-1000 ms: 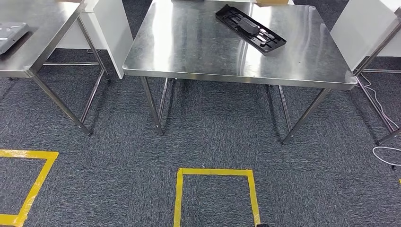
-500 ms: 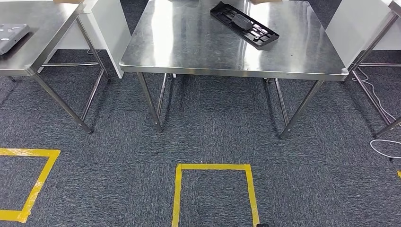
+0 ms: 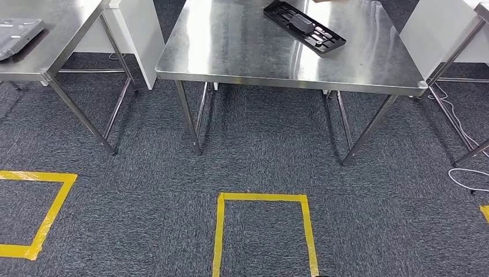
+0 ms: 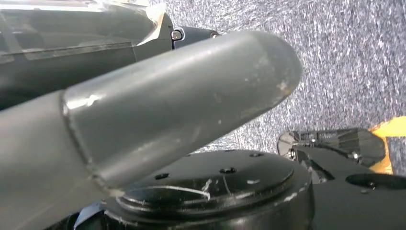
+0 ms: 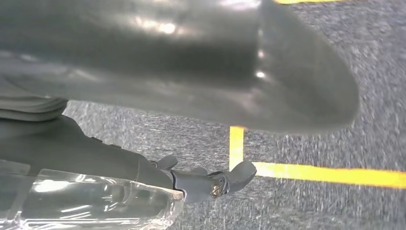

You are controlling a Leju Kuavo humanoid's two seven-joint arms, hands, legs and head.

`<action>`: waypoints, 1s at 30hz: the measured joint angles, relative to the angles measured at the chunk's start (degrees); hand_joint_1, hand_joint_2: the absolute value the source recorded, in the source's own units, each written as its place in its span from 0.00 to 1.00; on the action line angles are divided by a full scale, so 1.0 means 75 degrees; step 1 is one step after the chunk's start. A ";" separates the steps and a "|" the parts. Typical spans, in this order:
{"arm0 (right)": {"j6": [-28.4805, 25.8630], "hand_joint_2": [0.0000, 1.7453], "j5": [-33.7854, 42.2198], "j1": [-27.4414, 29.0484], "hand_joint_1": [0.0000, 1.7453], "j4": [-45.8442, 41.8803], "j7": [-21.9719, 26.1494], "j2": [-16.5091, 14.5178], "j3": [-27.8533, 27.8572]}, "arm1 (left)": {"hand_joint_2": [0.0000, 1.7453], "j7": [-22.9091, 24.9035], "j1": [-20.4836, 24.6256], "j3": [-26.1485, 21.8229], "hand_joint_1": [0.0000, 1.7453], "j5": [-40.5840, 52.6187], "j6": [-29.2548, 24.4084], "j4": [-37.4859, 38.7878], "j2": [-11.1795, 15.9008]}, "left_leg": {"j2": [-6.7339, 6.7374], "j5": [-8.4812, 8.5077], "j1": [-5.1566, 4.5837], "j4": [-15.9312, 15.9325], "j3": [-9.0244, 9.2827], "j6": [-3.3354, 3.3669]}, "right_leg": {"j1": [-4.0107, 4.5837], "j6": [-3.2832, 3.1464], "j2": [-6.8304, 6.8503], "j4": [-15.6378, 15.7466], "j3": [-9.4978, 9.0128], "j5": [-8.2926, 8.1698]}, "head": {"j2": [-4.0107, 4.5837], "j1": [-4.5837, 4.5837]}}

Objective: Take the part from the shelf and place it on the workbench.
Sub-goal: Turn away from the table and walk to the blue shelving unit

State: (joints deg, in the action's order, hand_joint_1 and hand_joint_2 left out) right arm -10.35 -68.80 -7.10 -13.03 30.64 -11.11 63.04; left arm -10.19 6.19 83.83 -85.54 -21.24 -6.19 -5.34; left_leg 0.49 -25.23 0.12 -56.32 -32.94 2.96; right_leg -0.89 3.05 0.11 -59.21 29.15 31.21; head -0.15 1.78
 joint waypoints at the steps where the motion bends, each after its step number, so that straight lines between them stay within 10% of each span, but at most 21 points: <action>1: -0.0011 0.00 0.0024 0.0003 0.00 0.0000 0.0030 0.0001 0.0002 | 0.00 -0.0001 0.0003 0.0001 0.00 0.0006 0.0019 0.0000 0.0005 | 0.0003 0.0008 -0.0017 -0.0032 -0.0019 -0.0035 | 0.0000 -0.0036 -0.0005 0.0368 -0.0195 -0.0091 | 0.0000 0.0004; 6: -0.0032 0.00 0.0064 0.0060 0.00 0.0000 0.0066 -0.0014 0.0019 | 0.00 -0.0001 0.0004 0.0006 0.00 0.0009 0.0036 0.0001 0.0035 | -0.0008 -0.0092 0.0015 -0.0219 -0.0150 -0.0257 | -0.0030 -0.0349 -0.0007 0.0527 -0.0170 -0.0300 | 0.0000 0.0029; 11: 0.0043 0.00 0.0145 0.0117 0.00 0.0000 0.0096 -0.0023 0.0037 | 0.00 -0.0011 -0.0015 0.0042 0.00 0.0071 0.0100 0.0000 0.0047 | -0.0022 -0.1341 0.0076 -0.2198 -0.0843 -0.0419 | -0.0025 -0.0479 0.0020 0.0486 0.0079 -0.0502 | 0.0000 0.0082; 17: 0.0136 0.00 0.0180 0.0146 0.00 0.0000 0.0162 -0.0044 0.0050 | 0.00 0.0007 0.0020 0.0053 0.00 0.0007 0.0077 0.0000 0.0058 | -0.0059 -0.0567 0.0042 -0.0112 0.0554 -0.0268 | 0.0032 -0.0367 0.0011 0.0350 0.0239 -0.0574 | 0.0000 0.0077; 21: 0.0141 0.00 0.0189 0.0155 0.00 0.0000 0.0160 -0.0058 0.0054 | 0.00 -0.0135 -0.0003 0.0050 0.00 -0.0116 0.0001 0.0000 0.0018 | -0.0031 -0.0408 0.0017 0.0047 0.0500 -0.0072 | 0.0056 -0.0202 0.0015 0.0270 0.0366 -0.0570 | 0.0000 0.0072; 26: 0.0119 0.00 0.0253 0.0179 0.00 0.0000 0.0143 -0.0055 0.0068 | 0.00 -0.0404 -0.0033 0.0049 0.00 -0.0114 -0.0064 0.0000 -0.0233 | 0.0025 -0.0128 0.0012 0.0118 0.0223 0.0078 | 0.0031 -0.0237 0.0004 -0.1803 0.1225 0.0524 | 0.0000 0.0022; 28: 0.0118 0.00 0.0288 0.0198 0.00 0.0000 0.0144 -0.0049 0.0071 | 0.00 -0.0423 -0.0049 0.0049 0.00 -0.0114 -0.0068 0.0000 -0.0292 | 0.0028 -0.0051 0.0009 0.0108 0.0126 0.0053 | 0.0022 -0.0117 0.0005 -0.1589 0.0958 0.0446 | 0.0000 0.0011; 30: 0.0118 0.00 0.0307 0.0197 0.00 0.0000 0.0150 -0.0045 0.0074 | 0.00 -0.0430 -0.0053 0.0049 0.00 -0.0114 -0.0068 0.0000 -0.0315 | 0.0021 0.0003 -0.0004 0.0069 0.0055 0.0002 | 0.0001 -0.0018 0.0008 -0.0384 0.0208 0.0115 | 0.0000 0.0002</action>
State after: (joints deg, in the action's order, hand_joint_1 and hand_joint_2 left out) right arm -9.46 -66.49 -5.63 -13.03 31.76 -11.45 63.59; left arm -13.41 5.79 84.19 -86.40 -21.75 -6.19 -7.70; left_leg 0.65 -25.21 0.09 -55.80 -32.53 2.97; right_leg -0.88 2.91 0.16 -62.09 30.71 32.07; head -0.15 1.79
